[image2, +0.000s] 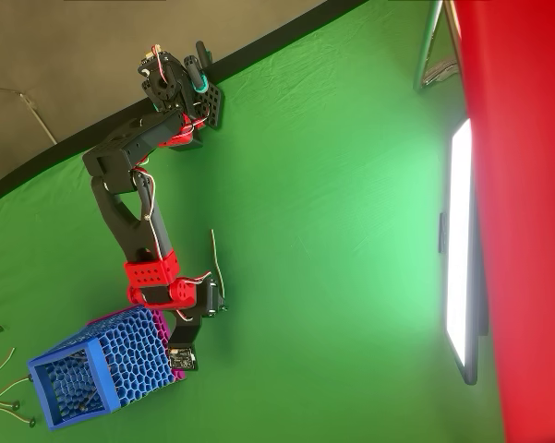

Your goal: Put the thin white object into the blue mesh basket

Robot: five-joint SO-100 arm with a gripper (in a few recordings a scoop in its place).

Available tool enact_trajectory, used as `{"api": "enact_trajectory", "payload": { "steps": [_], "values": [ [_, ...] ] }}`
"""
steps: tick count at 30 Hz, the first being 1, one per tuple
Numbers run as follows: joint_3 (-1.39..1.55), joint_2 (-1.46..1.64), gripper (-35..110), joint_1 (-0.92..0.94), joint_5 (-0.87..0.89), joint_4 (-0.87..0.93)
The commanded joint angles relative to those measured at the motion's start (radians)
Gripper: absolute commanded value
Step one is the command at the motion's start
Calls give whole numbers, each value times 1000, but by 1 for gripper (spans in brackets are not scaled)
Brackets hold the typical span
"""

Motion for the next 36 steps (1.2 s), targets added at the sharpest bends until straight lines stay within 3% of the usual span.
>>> {"api": "enact_trajectory", "payload": {
  "steps": [1,29,36],
  "values": [
    [-34,8,11,-15,-5,5],
    [-147,-69,9,-14,17,37],
    [-147,-67,1,-18,26,37]
  ]
}}
